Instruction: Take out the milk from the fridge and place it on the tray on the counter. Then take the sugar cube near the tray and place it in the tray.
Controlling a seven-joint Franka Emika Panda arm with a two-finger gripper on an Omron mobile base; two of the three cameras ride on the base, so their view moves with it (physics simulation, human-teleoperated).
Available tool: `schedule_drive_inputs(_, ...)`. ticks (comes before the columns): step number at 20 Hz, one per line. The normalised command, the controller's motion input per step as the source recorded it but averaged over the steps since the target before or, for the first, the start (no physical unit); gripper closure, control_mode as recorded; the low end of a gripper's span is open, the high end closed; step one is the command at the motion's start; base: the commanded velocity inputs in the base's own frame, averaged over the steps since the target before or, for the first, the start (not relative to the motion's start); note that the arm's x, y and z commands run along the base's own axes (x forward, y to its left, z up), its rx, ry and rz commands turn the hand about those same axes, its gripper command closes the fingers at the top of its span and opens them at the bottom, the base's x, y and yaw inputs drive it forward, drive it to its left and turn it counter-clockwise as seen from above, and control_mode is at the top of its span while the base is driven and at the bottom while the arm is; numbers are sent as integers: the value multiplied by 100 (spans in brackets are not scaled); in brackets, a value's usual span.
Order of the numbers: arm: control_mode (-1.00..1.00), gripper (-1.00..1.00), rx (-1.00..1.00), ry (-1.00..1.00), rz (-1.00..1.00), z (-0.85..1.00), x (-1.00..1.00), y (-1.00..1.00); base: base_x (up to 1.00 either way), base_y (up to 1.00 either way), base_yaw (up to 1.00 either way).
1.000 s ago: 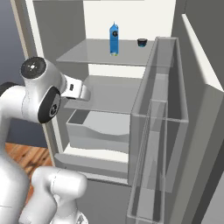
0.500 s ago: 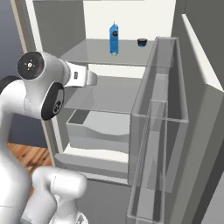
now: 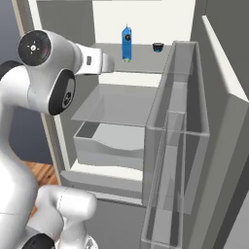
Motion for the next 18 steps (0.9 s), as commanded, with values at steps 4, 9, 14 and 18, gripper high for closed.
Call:
schedule_drive_inputs(4,-100,-100,0,-13,0,14,20,0,0,0,0)
schedule_drive_inputs(9,-100,-100,-1,-7,0,1,51,0,0,0,0)
schedule_drive_inputs(14,-100,-100,0,1,0,4,59,0,0,0,0)
schedule_drive_inputs(18,-100,-100,0,8,0,10,54,0,0,0,0)
